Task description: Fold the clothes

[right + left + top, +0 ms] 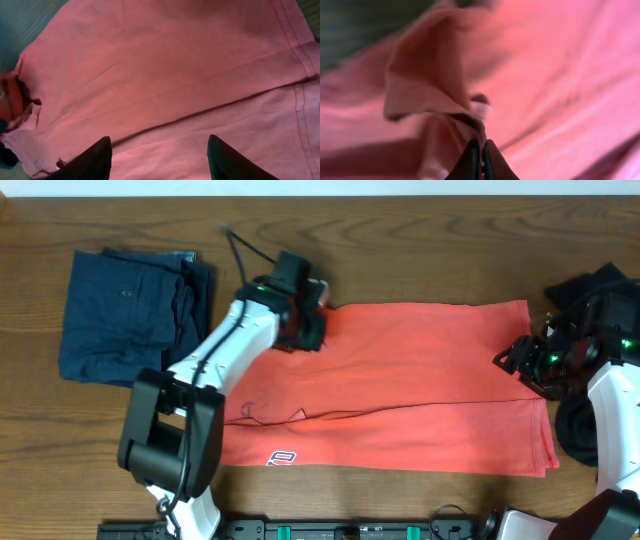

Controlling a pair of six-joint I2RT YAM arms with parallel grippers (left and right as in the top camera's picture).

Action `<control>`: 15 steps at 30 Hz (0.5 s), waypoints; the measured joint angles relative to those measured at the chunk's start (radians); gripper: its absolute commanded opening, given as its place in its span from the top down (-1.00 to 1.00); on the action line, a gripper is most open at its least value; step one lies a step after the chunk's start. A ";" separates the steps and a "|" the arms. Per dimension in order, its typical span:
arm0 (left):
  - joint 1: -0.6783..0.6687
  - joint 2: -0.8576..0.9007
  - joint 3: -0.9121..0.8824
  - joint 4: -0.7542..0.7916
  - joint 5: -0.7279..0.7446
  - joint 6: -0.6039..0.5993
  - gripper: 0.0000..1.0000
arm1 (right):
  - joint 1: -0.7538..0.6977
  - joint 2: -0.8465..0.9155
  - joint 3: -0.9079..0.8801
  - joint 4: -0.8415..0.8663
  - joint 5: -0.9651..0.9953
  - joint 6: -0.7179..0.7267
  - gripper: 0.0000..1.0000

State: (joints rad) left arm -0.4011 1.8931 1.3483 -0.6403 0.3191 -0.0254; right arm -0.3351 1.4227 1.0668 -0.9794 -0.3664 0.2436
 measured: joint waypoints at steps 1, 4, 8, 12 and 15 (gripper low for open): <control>-0.018 0.000 0.000 -0.007 0.000 0.016 0.79 | 0.000 0.000 0.000 0.000 0.000 0.000 -0.19; -0.062 0.000 0.000 -0.026 -0.009 0.052 0.10 | 0.000 0.000 0.000 0.000 0.000 0.000 -0.19; -0.105 0.000 0.000 -0.075 -0.048 0.071 0.01 | 0.000 0.000 0.000 -0.001 0.000 0.000 -0.19; -0.112 0.000 0.000 -0.149 -0.119 0.080 0.01 | 0.000 0.000 0.000 -0.002 0.000 0.000 -0.19; -0.106 0.000 0.000 -0.207 -0.186 0.082 0.01 | 0.000 0.000 0.000 0.000 0.000 0.000 -0.20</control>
State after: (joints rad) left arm -0.5068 1.8927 1.3483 -0.8474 0.1329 0.0570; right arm -0.3351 1.4227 1.0668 -0.9794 -0.3664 0.2436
